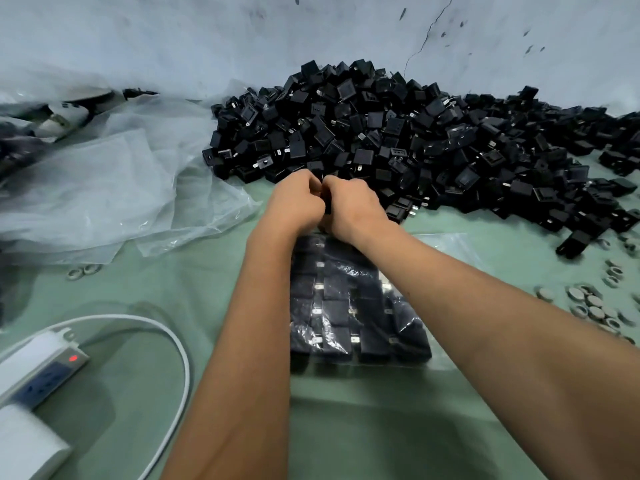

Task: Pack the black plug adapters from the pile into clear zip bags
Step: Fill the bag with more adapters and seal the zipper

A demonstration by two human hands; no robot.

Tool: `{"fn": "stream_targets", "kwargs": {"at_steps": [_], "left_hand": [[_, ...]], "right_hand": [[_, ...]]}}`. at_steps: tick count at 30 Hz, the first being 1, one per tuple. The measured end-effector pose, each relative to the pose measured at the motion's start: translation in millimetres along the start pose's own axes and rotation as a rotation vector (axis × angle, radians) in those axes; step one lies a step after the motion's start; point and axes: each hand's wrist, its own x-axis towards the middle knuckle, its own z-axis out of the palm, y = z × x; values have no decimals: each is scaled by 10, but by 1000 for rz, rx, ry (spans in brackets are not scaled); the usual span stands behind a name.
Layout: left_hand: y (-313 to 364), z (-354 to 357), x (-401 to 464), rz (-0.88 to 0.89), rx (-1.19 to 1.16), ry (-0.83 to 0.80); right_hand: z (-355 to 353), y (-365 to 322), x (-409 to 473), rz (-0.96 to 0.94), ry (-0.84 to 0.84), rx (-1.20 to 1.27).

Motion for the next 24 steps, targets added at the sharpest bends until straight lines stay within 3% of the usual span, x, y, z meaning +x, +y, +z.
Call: {"fn": "stream_targets", "kwargs": {"at_steps": [8, 13, 19, 22, 24], "left_hand": [[54, 4, -43, 0, -77, 87], [234, 114, -93, 114, -159, 131], [580, 576, -273, 432, 44, -190], [755, 843, -436, 591, 137, -351], [800, 956, -517, 666, 179, -391]], "right_hand": [[-178, -1, -96, -24, -69, -19], [-525, 325, -361, 20, 118, 198], [-814, 1302, -1123, 356, 507, 559], [-719, 1648, -1382, 462, 456, 579], [-652, 1741, -1464, 423, 379, 613]]}}
